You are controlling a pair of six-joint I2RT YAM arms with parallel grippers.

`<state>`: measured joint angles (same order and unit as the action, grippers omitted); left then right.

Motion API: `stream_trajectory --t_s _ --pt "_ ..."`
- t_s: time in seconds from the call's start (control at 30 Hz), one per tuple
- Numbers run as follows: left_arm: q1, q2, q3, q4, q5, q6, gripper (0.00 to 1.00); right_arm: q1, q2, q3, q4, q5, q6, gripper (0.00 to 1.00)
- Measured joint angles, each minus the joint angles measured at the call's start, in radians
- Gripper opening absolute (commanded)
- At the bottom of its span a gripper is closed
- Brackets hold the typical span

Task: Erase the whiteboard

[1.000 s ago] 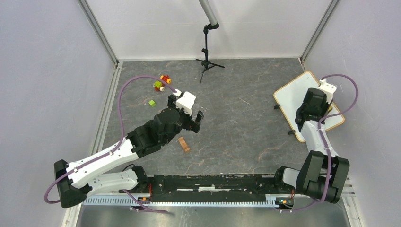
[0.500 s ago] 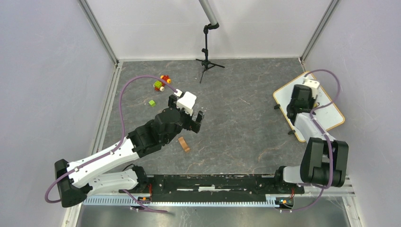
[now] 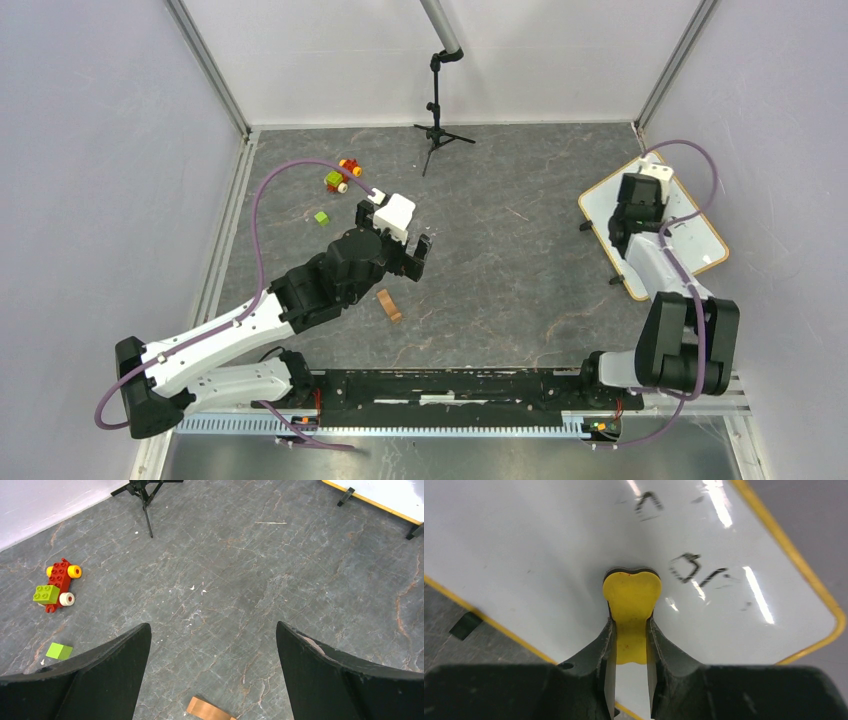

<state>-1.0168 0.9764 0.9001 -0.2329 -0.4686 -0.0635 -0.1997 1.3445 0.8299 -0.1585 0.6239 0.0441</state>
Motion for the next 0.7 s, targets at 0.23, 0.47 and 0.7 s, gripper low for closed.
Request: stream_trajectory --t_s 0.23,0.47,0.7 --pt "0.000 0.000 0.000 0.000 0.000 0.000 1.00 -0.111 -0.021 0.017 0.000 -0.020 0.005 0.21" --pt "0.000 0.000 0.000 0.000 -0.002 0.000 1.00 -0.115 0.020 0.056 0.002 -0.137 0.013 0.21" --pt "0.000 0.000 0.000 0.000 -0.001 0.000 1.00 -0.062 0.130 0.142 0.000 -0.298 0.032 0.20"
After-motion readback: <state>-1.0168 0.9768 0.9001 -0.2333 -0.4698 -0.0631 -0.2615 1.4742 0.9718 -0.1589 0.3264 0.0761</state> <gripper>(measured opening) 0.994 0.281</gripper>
